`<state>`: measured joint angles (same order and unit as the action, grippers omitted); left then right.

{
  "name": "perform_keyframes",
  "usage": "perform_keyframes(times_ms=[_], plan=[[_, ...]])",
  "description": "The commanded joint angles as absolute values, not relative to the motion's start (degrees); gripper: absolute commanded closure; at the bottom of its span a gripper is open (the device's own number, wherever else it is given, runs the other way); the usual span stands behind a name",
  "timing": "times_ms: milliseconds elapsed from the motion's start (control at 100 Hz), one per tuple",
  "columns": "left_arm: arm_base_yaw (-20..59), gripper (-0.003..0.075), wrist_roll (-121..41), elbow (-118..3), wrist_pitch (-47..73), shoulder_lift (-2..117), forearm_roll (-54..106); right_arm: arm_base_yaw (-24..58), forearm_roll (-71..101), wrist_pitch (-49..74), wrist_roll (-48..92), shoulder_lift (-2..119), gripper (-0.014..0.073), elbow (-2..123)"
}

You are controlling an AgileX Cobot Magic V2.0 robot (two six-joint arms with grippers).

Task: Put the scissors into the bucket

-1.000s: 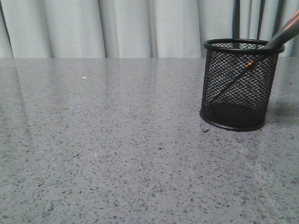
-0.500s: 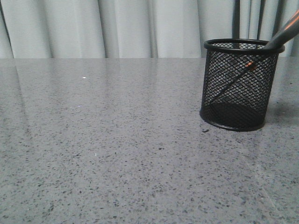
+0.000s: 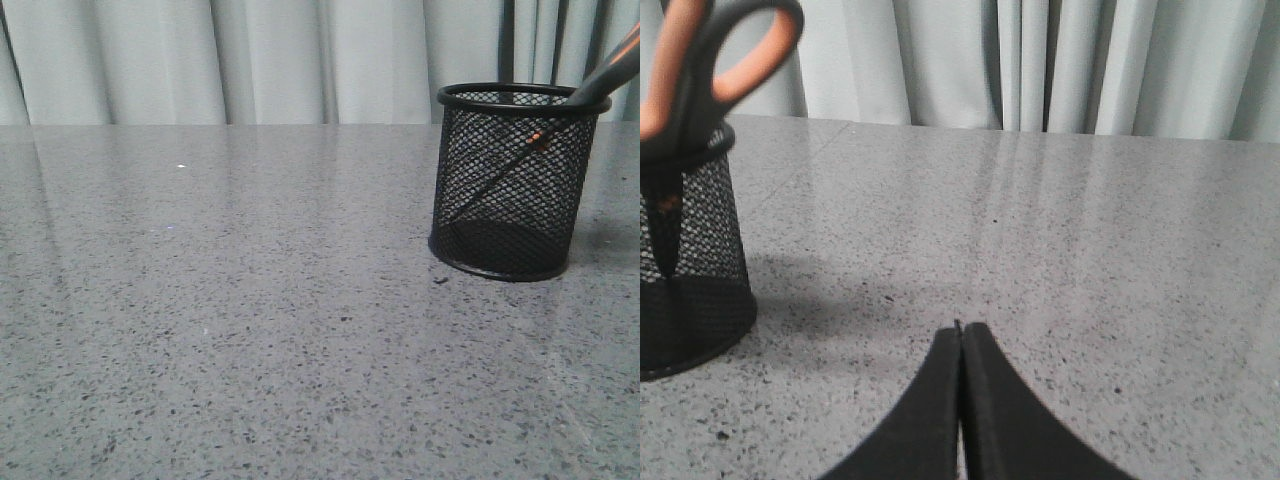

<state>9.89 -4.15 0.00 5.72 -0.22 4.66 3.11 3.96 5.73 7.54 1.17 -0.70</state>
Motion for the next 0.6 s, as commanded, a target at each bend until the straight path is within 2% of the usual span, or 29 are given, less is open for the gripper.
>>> perform_keyframes(times_ms=[0, 590], plan=[[9.8, 0.0741, -3.5, 1.0, 1.4, -1.8, 5.3, 2.2, 2.8, 1.3, 6.5, -1.9, 0.0662, -2.2], [9.8, 0.0741, -3.5, 1.0, 1.4, -1.6, 5.3, 1.9, 0.0, 5.4, 6.3, -1.6, 0.0662, -2.1]])
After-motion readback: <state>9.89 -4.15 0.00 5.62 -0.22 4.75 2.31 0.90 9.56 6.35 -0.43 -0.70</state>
